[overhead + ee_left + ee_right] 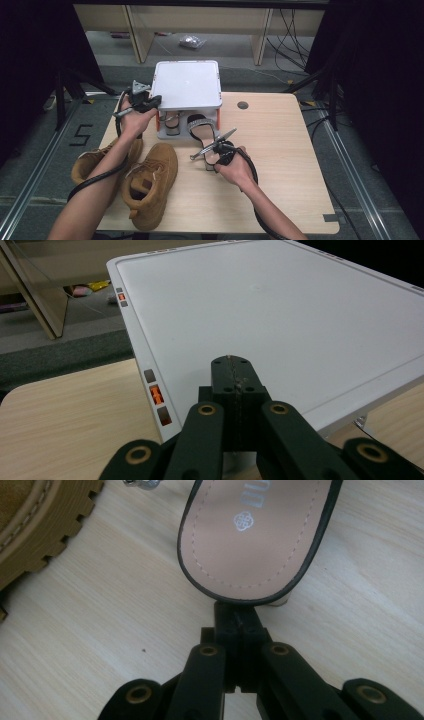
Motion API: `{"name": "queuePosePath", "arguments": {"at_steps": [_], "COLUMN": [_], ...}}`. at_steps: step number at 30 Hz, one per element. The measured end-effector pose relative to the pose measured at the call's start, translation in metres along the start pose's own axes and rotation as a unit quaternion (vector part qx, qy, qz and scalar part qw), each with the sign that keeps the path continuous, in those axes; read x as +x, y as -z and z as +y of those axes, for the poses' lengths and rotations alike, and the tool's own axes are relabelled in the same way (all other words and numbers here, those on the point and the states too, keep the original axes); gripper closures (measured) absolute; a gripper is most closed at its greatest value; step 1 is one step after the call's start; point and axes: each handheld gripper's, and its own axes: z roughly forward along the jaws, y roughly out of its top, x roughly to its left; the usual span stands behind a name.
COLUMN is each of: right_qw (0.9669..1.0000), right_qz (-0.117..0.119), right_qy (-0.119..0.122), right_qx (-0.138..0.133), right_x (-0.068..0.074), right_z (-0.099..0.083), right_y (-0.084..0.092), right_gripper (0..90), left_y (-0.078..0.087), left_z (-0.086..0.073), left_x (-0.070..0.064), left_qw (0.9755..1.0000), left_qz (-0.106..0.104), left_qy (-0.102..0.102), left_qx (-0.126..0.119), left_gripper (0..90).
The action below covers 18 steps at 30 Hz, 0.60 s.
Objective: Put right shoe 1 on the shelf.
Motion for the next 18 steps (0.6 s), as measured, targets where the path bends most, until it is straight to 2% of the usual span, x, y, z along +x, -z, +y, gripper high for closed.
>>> {"name": "queuePosePath", "arguments": {"at_steps": [1,2,4,6,8,9,11,12,13,14,15,16,18], "right_qw": [1.0,1.0,0.9998,0.9999,0.9998,0.9998,0.9994,0.9994,0.9996,0.9993,0.9995,0.9991,0.9994], "right_qz": [0.005,0.002,0.015,0.009,0.013,0.013,0.015,0.011,0.011,0.015,0.01,0.008,0.005], "right_qy": [0.007,-0.005,0.006,-0.005,0.002,-0.006,0.01,0.01,-0.009,0.006,-0.006,0.01,-0.015], "right_qx": [-0.002,0.001,-0.011,-0.008,-0.014,-0.014,-0.029,-0.031,-0.022,-0.035,-0.028,-0.04,-0.03], "right_x": [0.0,0.003,0.003,0.006,0.007,0.008,0.007,0.008,0.01,0.008,0.01,0.008,0.011], "right_z": [0.001,0.002,0.004,0.005,0.008,0.008,0.011,0.012,0.013,0.014,0.016,0.017,0.019], "right_y": [0.0,0.0,-0.003,-0.004,-0.005,-0.006,-0.007,-0.006,-0.005,-0.005,-0.004,-0.005,-0.003], "right_gripper": [90.0,90.0,90.0,90.0,90.0,90.0,90.0,90.0,90.0,90.0,90.0,90.0,90.0], "left_y": [0.0,0.0,0.0,0.0,0.0,0.0,0.0,0.0,0.0,0.0,0.0,0.0,0.0], "left_z": [0.0,0.0,0.0,0.0,0.0,0.0,0.0,0.0,0.0,0.0,0.0,0.0,0.0], "left_x": [0.0,0.0,0.0,0.0,0.0,0.0,0.0,0.0,-0.001,0.0,0.0,0.0,0.0], "left_qw": [1.0,1.0,1.0,1.0,1.0,1.0,1.0,1.0,1.0,1.0,1.0,1.0,1.0], "left_qz": [0.0,0.0,0.001,0.0,0.0,0.0,0.001,0.001,0.001,0.001,0.001,0.0,0.0], "left_qy": [0.0,0.0,0.0,0.0,-0.001,-0.001,-0.001,-0.002,-0.002,-0.002,-0.003,-0.003,-0.003], "left_qx": [0.0,-0.001,-0.001,-0.001,0.0,0.0,-0.001,-0.002,-0.002,-0.001,-0.001,-0.001,-0.001], "left_gripper": [89.8,89.8,89.8,89.8,89.8,89.8,89.9,89.8,89.8,89.8,89.9,89.8,89.9]}}
